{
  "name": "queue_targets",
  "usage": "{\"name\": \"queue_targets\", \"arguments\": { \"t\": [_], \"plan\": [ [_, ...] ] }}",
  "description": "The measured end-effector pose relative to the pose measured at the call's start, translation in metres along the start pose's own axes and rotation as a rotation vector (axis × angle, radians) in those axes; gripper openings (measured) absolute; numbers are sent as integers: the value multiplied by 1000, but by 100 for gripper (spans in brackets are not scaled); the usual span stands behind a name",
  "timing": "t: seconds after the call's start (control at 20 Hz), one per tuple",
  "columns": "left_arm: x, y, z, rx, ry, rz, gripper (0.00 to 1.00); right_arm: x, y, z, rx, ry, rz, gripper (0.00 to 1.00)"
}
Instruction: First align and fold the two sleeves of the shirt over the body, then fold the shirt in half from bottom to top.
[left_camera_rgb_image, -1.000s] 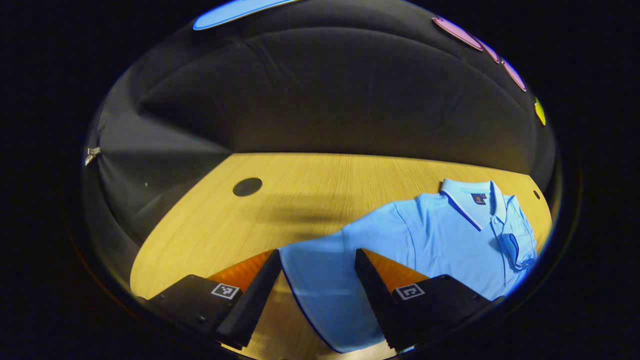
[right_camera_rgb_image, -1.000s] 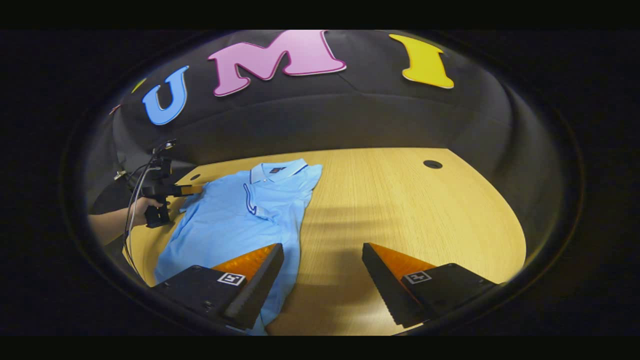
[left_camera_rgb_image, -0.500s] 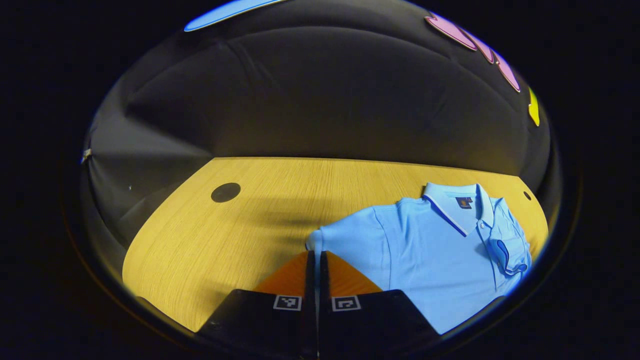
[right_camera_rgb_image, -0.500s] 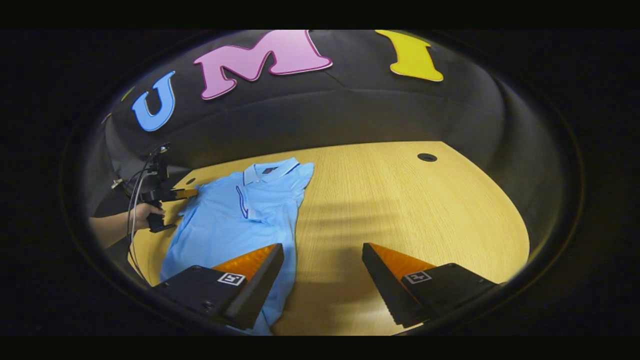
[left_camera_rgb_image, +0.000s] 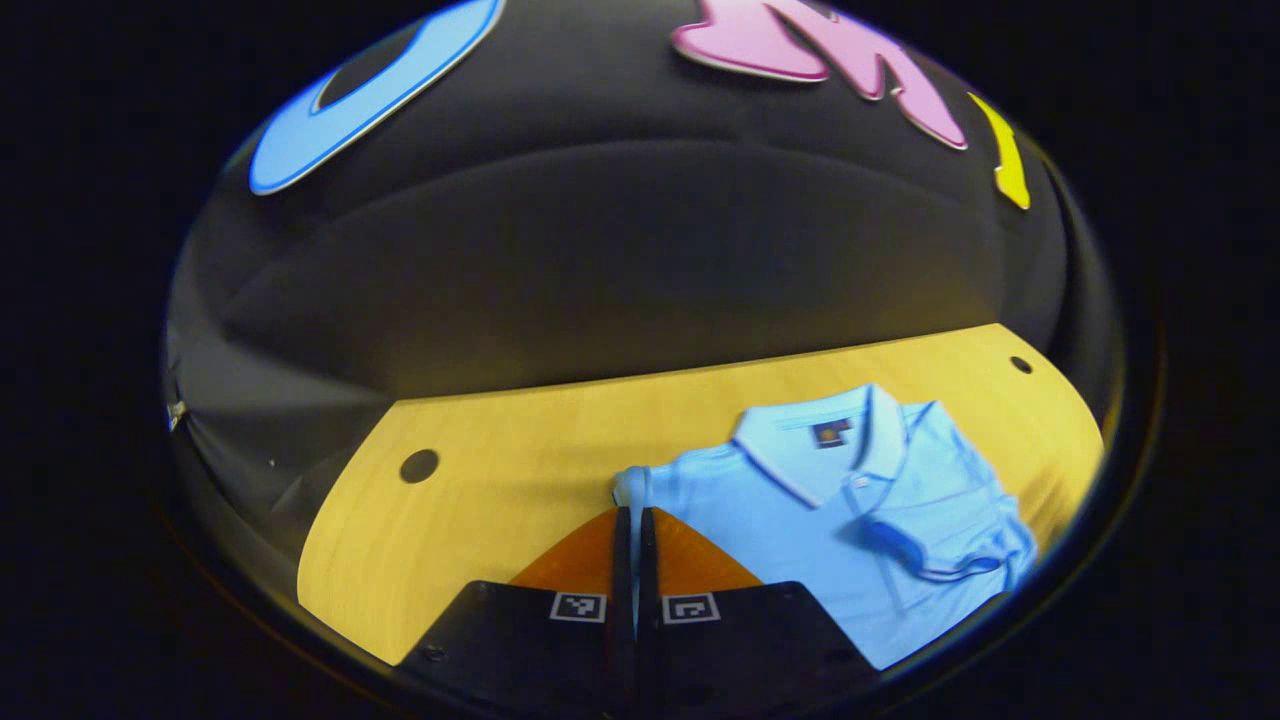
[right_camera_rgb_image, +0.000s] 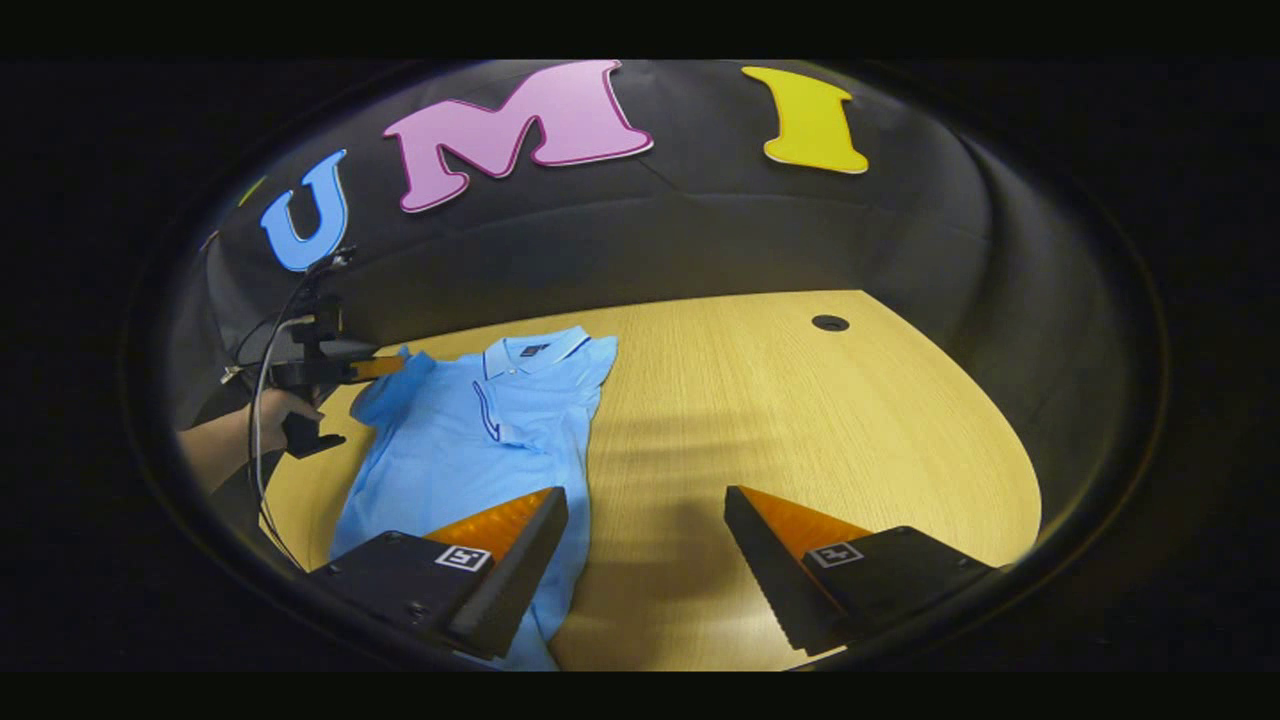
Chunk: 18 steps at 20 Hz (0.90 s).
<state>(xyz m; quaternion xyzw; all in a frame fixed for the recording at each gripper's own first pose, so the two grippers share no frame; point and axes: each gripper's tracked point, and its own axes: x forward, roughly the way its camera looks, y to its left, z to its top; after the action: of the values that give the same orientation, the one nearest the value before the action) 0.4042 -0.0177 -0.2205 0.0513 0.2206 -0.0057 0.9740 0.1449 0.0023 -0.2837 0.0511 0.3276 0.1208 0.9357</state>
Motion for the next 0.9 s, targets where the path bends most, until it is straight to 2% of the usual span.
{"name": "queue_targets", "arguments": {
  "t": [0.1, 0.2, 0.3, 0.45, 0.65, 0.9],
  "plan": [
    [-13, -43, 18, -10, -36, -75, 6, -8, 3, -2, -4, -5, -7, 98],
    [-37, -84, 27, -42, -49, -170, 12, -19, 10, -3, 0, -14, -4, 98],
    [-57, -108, 31, -56, -63, -234, 47, -34, 17, -4, -3, -25, -3, 99],
    [-95, -108, 33, -67, -91, -258, 99, -55, 28, -6, -9, -40, -13, 98],
    [-164, -80, 15, -108, -105, -237, 100, -94, 37, -26, 2, -35, -37, 98],
    [-259, -46, -52, -113, -62, -200, 97, -130, 51, -62, 21, 10, -61, 99]
  ]
}}
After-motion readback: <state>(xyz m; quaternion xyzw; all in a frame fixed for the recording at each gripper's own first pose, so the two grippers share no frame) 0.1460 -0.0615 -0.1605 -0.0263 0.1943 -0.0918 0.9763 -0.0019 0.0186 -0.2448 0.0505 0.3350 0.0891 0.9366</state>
